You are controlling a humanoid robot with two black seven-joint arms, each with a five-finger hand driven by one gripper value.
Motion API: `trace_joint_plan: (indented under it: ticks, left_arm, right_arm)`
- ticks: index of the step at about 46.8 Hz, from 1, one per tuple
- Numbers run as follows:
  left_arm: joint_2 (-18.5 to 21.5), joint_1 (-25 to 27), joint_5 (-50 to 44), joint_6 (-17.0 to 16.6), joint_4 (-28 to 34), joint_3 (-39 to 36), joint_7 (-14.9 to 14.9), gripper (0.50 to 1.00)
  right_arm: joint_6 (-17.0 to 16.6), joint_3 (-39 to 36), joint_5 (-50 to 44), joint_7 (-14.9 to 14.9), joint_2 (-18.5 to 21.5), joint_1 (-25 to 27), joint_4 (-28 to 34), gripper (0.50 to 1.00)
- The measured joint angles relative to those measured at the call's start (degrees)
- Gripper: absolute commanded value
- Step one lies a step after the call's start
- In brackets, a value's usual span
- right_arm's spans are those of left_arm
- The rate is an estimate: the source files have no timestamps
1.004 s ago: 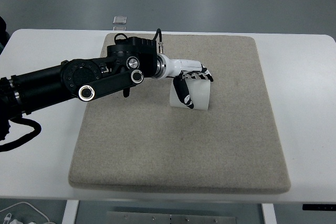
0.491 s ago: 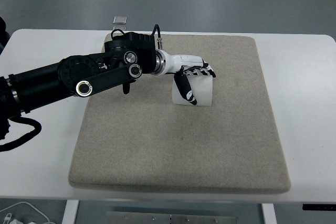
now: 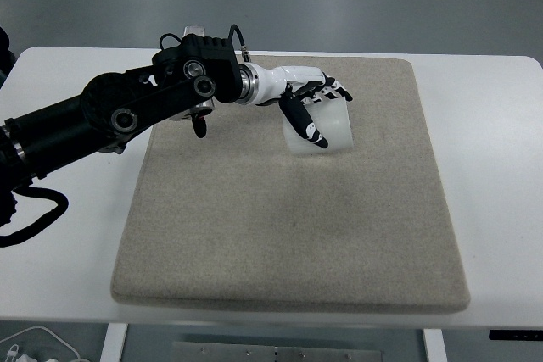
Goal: Upright white cup
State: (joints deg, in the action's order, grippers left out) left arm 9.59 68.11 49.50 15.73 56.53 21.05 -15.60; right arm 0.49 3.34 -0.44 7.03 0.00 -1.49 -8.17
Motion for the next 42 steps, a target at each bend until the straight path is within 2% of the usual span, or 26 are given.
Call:
trace_joint_plan:
  ticks: [18, 42]
  left_arm:
    - [-0.01, -3.17, -6.9, -0.28, -2.94, 6.59, 3.09, 0.656]
    - [-0.17, -10.49, -10.21, -0.1, -4.53, 17.59, 11.13, 0.651]
  right_arm:
    - [-0.03, 0.0, 0.0, 0.0, 0.0, 0.0, 0.0, 0.93]
    - [-0.04, 0.0, 0.0, -0.01, 0.0, 0.0, 0.0, 0.93]
